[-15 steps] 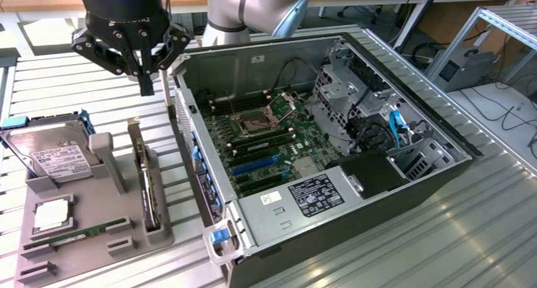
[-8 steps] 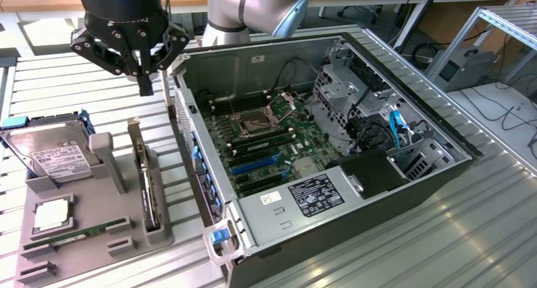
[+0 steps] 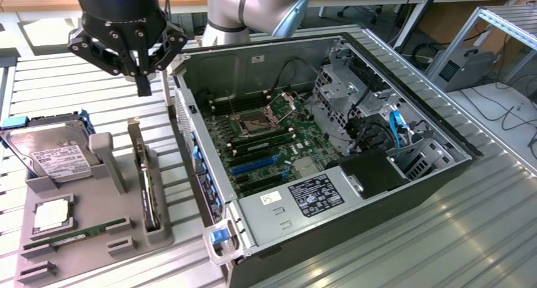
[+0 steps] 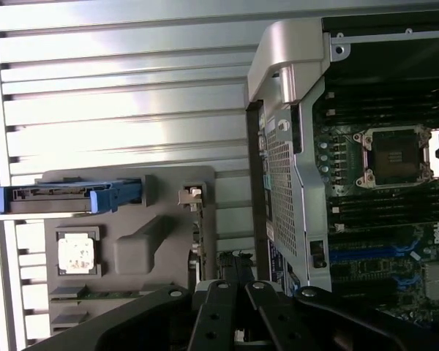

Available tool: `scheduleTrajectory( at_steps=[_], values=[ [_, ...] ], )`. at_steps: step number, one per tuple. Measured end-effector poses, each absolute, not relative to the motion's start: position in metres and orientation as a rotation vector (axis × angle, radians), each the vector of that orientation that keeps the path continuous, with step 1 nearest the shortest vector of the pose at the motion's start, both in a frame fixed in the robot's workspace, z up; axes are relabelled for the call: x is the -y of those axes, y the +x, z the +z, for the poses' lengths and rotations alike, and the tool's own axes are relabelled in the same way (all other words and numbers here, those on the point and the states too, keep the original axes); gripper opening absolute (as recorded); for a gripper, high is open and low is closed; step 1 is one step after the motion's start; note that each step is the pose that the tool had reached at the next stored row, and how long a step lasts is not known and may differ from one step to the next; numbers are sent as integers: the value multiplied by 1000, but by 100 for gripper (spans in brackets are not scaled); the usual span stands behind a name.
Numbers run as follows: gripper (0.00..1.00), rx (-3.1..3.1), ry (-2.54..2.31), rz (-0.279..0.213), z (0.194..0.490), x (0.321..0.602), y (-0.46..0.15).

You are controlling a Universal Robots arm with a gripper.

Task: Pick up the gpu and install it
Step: 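Reach for the gpu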

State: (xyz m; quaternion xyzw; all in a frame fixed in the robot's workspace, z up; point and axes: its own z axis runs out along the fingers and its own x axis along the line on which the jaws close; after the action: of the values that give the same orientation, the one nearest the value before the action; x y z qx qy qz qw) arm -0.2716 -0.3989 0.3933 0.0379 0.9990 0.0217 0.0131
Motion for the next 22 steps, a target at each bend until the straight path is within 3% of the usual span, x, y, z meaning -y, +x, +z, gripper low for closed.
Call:
scheduleTrajectory(
  at_steps=[22],
  values=[
    [11, -3112, 118, 68, 393, 399, -287]
  ],
)
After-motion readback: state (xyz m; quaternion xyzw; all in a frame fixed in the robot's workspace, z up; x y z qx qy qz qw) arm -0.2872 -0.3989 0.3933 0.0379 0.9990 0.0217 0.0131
